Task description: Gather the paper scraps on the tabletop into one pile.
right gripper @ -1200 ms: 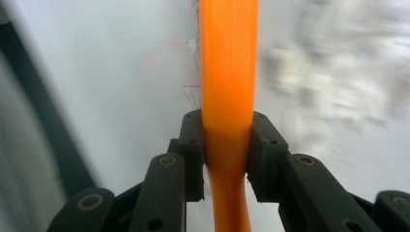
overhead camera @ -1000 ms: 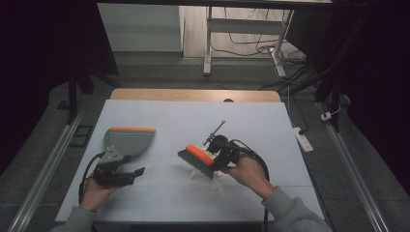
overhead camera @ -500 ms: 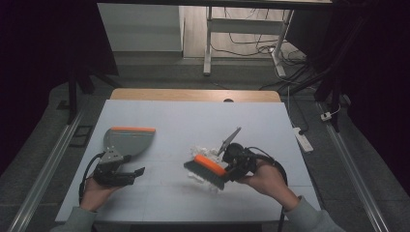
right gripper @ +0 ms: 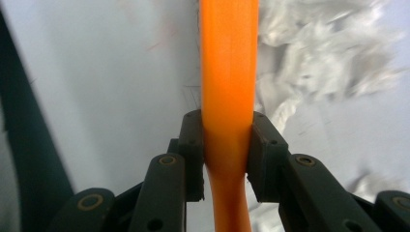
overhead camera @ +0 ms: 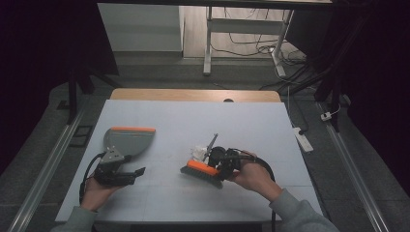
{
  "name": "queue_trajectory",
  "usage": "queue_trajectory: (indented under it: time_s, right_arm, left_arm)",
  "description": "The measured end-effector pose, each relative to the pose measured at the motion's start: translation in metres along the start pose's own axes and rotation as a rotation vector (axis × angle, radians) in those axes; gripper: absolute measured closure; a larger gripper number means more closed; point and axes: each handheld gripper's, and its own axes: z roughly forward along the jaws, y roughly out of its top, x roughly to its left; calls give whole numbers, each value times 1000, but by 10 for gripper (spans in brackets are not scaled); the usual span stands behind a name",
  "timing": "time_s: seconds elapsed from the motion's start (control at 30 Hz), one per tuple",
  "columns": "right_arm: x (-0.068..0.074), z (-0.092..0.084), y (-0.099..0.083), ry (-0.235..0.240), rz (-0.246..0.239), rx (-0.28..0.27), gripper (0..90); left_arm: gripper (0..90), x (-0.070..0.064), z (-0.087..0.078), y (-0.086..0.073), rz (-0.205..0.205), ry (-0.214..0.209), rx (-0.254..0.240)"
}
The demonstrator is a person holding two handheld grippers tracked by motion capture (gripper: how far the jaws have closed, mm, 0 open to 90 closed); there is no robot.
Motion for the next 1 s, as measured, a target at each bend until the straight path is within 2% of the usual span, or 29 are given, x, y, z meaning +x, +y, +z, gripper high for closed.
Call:
queue_trajectory:
  time_s: [0.07, 0.1, 0.27, 0.33, 0.4, 0.47, 0.5, 0.6, 0.7, 0.83, 0.9, 1.0]
  right_arm:
    - [-4, -3, -1, -31, 3, -32, 708]
    - [-6, -5, -3, -30, 17, -48, 707]
    - [-11, -30, -26, 30, 106, -182, 707]
    - [-14, -44, -39, 30, 165, -227, 707]
    - [-20, -57, -54, -16, 237, -245, 706]
    - [-28, -67, -70, -71, 338, -245, 706]
    - [-34, -70, -79, -100, 381, -233, 707]
    - [-50, -69, -102, -174, 517, -152, 706]
    - [-66, -60, -121, -188, 612, -75, 706]
    - [-83, -46, -128, -198, 672, 0, 707]
    - [-90, -37, -125, -175, 688, 20, 707]
    - [-90, -28, -110, -153, 668, 31, 707]
  left_arm:
    - [268, 0, -1, 0, 2, -1, -1]
    - [268, 0, -1, -1, 0, -2, -2]
    - [268, 0, -1, -1, 0, 0, 0]
    - [268, -1, 0, -1, 1, -1, 1]
    - [268, -1, 0, 0, 3, -1, 2]
    - [268, -1, 0, 0, 3, -4, 3]
    - [268, -2, 0, 0, 4, -5, 4]
    - [268, -1, 1, 1, 5, -8, 3]
    - [268, -1, 2, 2, 9, -12, 3]
    - [268, -1, 4, 3, 12, -16, 1]
    - [268, -2, 4, 3, 15, -18, -1]
    - [268, -1, 4, 3, 15, -21, -4]
